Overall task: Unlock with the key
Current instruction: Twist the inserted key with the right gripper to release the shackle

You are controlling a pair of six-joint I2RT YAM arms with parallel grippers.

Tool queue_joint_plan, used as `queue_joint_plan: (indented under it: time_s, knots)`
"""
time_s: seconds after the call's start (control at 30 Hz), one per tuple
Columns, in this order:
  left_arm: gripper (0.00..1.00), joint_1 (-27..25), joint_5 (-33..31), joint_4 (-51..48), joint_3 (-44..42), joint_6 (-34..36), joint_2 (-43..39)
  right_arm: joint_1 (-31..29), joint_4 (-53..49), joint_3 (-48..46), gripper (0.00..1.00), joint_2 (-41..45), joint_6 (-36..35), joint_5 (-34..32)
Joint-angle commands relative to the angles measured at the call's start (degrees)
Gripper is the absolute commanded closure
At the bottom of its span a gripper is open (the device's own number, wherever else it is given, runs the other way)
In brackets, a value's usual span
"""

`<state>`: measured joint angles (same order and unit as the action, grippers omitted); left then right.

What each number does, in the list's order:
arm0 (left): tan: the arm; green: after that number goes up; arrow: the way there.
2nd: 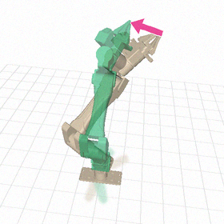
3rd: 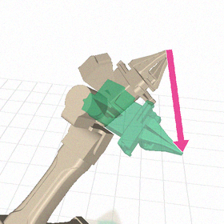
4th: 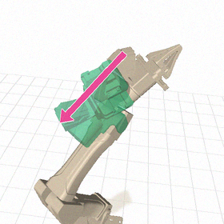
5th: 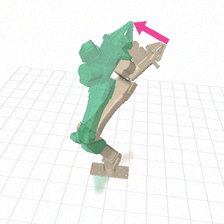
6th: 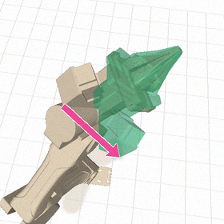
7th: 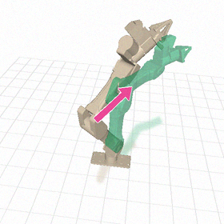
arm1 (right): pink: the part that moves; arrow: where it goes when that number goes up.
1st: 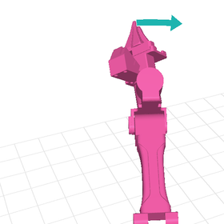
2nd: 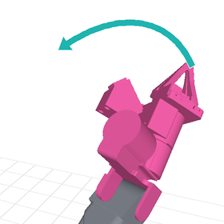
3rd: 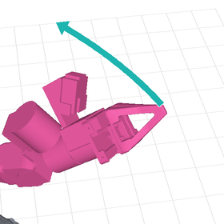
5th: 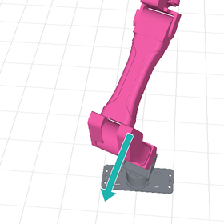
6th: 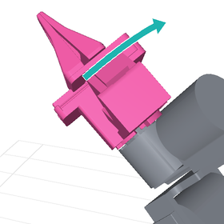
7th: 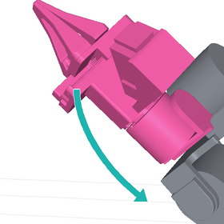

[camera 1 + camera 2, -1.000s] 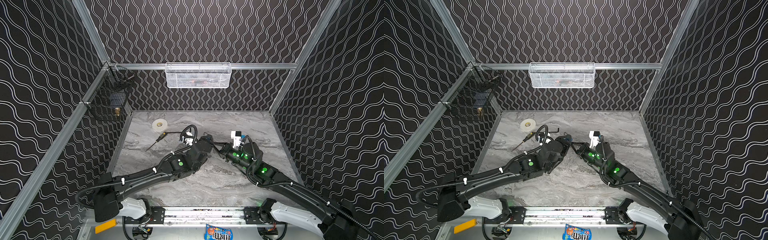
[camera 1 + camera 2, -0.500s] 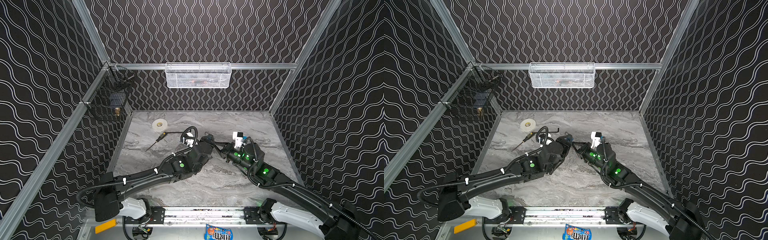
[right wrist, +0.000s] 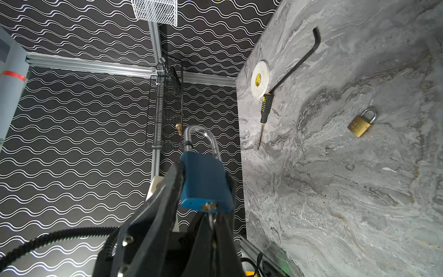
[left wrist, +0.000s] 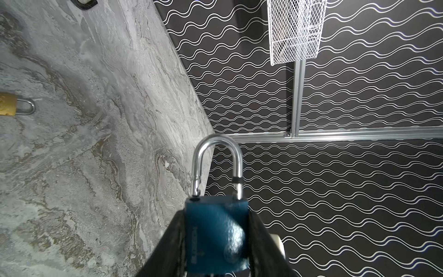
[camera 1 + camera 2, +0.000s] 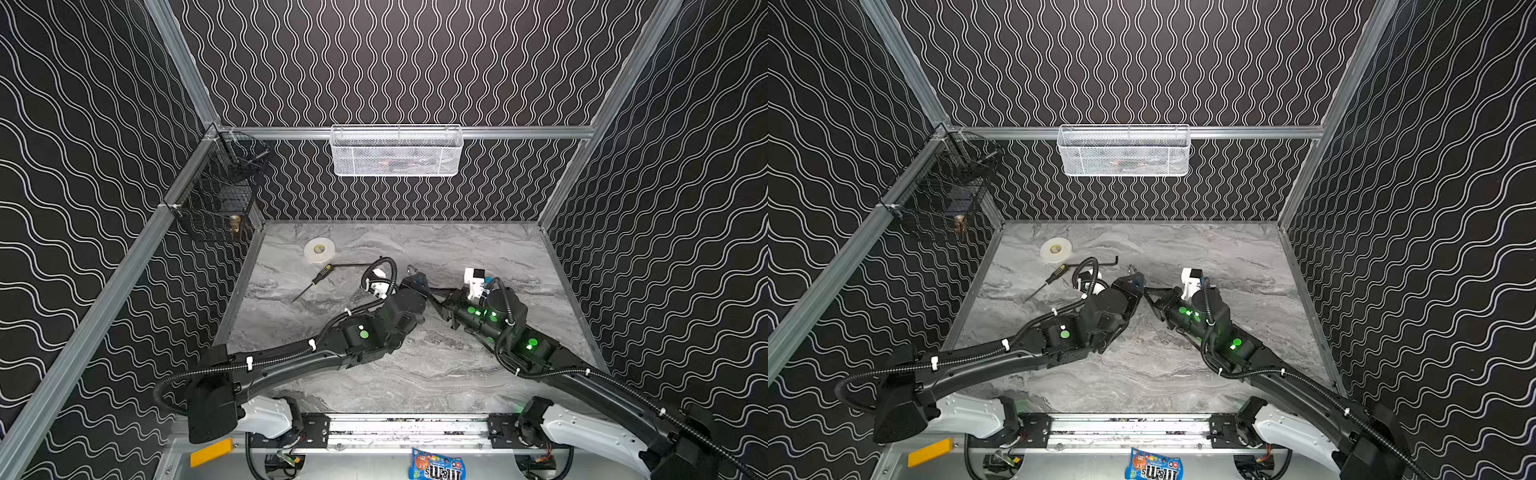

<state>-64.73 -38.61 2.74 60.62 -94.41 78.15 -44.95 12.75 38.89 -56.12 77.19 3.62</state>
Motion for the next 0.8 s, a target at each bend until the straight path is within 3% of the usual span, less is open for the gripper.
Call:
queue_joint_plan:
  time_s: [0.0,0.43,0.77]
  knots:
    - [1.0,-0.66,5.44,4.64,0.27,-0.42,-0.62,-0.06,2.61,0.57,1.0,-0.46,-2.18,0.02]
    - [1.0,0.96,4.98,-7.88,3.67,6.02,-2.31,-0.08,-3.71,1.08,0.97,1.43,-11.47,-2.11]
    - [1.0,2.92,5.26,-14.09,6.52,7.46,-0.02,-0.19,-6.4,1.54,0.81,2.22,-13.88,-3.16]
